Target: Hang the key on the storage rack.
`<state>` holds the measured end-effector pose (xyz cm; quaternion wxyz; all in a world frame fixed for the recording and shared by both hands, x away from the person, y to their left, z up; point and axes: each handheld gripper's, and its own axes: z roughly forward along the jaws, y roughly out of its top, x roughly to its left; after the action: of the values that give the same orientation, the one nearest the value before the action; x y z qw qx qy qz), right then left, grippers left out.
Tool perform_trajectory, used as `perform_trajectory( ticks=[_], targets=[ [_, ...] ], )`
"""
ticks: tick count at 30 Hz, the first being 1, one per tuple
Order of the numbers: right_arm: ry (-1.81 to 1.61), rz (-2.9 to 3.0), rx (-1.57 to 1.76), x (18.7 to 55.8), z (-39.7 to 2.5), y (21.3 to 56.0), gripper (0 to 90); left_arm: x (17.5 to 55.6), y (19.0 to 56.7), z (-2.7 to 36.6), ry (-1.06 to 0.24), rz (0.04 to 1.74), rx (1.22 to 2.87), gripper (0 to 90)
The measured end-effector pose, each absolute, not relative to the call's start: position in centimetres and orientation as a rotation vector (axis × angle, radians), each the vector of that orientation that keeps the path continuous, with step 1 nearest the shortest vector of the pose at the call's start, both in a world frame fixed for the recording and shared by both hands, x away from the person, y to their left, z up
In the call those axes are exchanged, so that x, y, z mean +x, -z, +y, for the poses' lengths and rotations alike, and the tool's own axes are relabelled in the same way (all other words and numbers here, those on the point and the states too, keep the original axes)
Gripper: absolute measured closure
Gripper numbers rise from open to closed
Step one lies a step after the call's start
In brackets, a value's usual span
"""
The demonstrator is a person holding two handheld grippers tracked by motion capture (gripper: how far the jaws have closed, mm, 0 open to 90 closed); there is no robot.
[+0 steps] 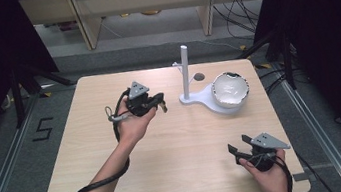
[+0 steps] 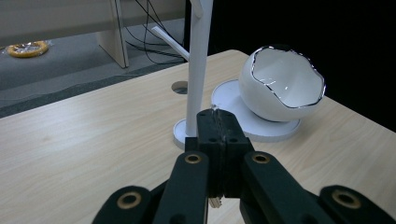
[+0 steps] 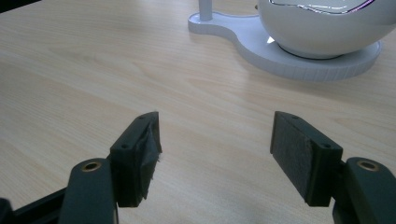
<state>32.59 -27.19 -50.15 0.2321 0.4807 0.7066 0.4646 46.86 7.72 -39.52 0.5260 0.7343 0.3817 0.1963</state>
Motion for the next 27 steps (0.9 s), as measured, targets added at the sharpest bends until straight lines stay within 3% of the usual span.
perform_trajectory(
  ticks=[27],
  targets=[
    [-1.276, 1.945, 1.290, 32.8, -27.7, 50.2, 34.2, 52.1, 36.9, 5.1, -0.544, 0.935, 1.667, 89.4]
  ],
)
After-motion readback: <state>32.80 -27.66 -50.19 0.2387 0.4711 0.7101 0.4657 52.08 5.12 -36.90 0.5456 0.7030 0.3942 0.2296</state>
